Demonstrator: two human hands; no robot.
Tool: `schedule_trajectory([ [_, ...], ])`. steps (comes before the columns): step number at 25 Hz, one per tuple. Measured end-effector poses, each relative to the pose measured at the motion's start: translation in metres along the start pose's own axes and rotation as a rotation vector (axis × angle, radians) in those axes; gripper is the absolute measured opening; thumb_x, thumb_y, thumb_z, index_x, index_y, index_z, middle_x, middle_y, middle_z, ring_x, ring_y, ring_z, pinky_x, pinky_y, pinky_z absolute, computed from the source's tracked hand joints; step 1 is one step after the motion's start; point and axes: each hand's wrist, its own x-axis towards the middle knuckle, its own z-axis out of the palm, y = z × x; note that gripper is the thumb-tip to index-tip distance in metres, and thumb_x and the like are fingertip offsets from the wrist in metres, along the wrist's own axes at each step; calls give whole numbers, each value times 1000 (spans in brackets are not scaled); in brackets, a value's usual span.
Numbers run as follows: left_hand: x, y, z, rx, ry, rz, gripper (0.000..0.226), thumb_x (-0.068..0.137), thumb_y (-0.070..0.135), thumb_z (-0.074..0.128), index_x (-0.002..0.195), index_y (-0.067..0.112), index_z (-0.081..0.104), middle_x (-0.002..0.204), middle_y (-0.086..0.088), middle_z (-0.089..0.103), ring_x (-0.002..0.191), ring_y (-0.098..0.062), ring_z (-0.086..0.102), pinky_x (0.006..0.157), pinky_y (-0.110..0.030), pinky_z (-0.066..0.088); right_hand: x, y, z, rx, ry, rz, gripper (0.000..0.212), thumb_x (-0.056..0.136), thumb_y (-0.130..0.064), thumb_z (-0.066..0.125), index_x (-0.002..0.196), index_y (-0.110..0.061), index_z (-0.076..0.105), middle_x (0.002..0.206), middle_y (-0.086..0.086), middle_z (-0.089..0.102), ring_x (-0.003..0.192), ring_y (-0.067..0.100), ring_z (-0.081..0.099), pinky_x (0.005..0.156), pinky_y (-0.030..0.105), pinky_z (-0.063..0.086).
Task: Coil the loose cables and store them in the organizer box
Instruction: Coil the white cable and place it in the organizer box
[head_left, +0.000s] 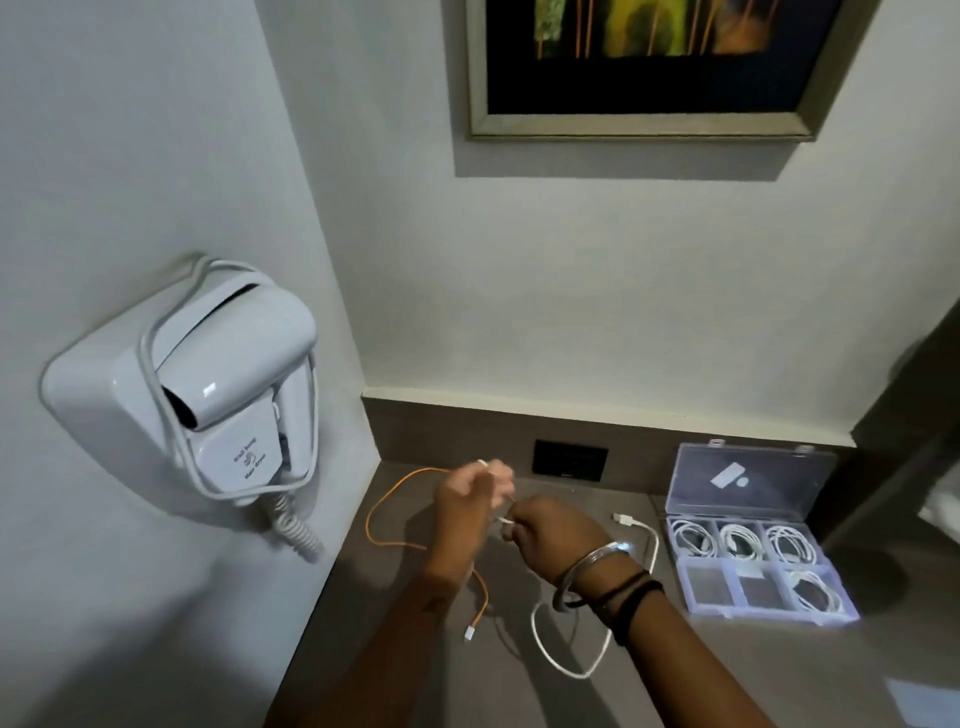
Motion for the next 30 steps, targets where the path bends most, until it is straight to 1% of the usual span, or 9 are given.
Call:
schedule_trajectory([
  [3, -21, 3, 18, 217, -287, 56, 41, 100, 28, 44, 65, 12, 57, 47, 4, 54, 41, -8, 48, 44, -21, 37, -19, 10, -20, -53, 254, 33, 14, 84, -30, 55, 81, -22, 65, 85, 5, 74, 78, 28, 66, 63, 33, 49],
  [8, -27, 6, 12, 422, -567, -37, 52, 101, 39, 37, 55, 21, 54, 36, 9, 38, 36, -3, 33, 45, -24, 28, -47, 33, -7, 253, 461, 258, 22, 69, -32, 80, 59, -26, 60, 55, -5, 62, 53, 11, 54, 56, 37, 49],
  [12, -36, 7, 2, -178, -645, -369, 43, 98, 40, 40, 65, 15, 48, 44, 4, 33, 33, -6, 27, 38, -20, 17, -47, 32, 16, 612, 624, 258, 23, 77, -14, 76, 62, -30, 69, 59, -9, 67, 56, -2, 57, 56, 19, 48],
  [15, -33, 6, 10, -569, -491, -409, 38, 96, 41, 40, 70, 15, 48, 55, -2, 55, 45, -13, 52, 46, -22, 41, -54, 23, 45, 592, 546, 252, 18, 88, -9, 63, 73, -12, 70, 62, -3, 65, 59, -2, 54, 63, 23, 50],
  [17, -20, 4, 17, -478, -299, -309, 35, 99, 33, 41, 77, 11, 56, 80, -11, 72, 78, -22, 70, 75, -31, 55, -57, 18, 57, 489, 393, 232, 22, 92, -14, 57, 70, -12, 62, 61, -2, 56, 60, 7, 50, 65, 39, 49],
  [19, -9, -5, 18, -237, -216, -146, 30, 101, 26, 41, 86, 9, 61, 102, -14, 73, 103, -23, 68, 97, -35, 49, -59, 8, 60, 354, 286, 217, 31, 92, -20, 55, 61, -25, 50, 58, -8, 48, 60, 12, 48, 64, 42, 46],
  [23, -8, -24, 3, 244, -350, 145, 42, 93, 46, 40, 74, 17, 64, 77, 4, 71, 78, -7, 65, 78, -28, 50, -59, -14, 45, 254, 346, 187, 38, 88, -19, 58, 58, -36, 42, 54, -14, 44, 54, 3, 42, 58, 35, 40],
  [26, -14, -32, -19, 316, -459, 163, 44, 86, 52, 42, 63, 17, 54, 60, 7, 62, 58, -3, 56, 63, -23, 44, -55, -20, 27, 197, 108, 133, 26, 88, -16, 57, 63, -19, 52, 59, -3, 50, 58, 15, 46, 62, 37, 42],
  [30, -7, -18, -45, 435, -614, 270, 30, 92, 40, 46, 70, 21, 55, 66, 10, 59, 65, -4, 55, 67, -26, 43, -46, -27, 18, 238, -26, 42, 20, 93, -17, 54, 78, -5, 62, 68, 7, 60, 63, 14, 52, 66, 29, 44],
])
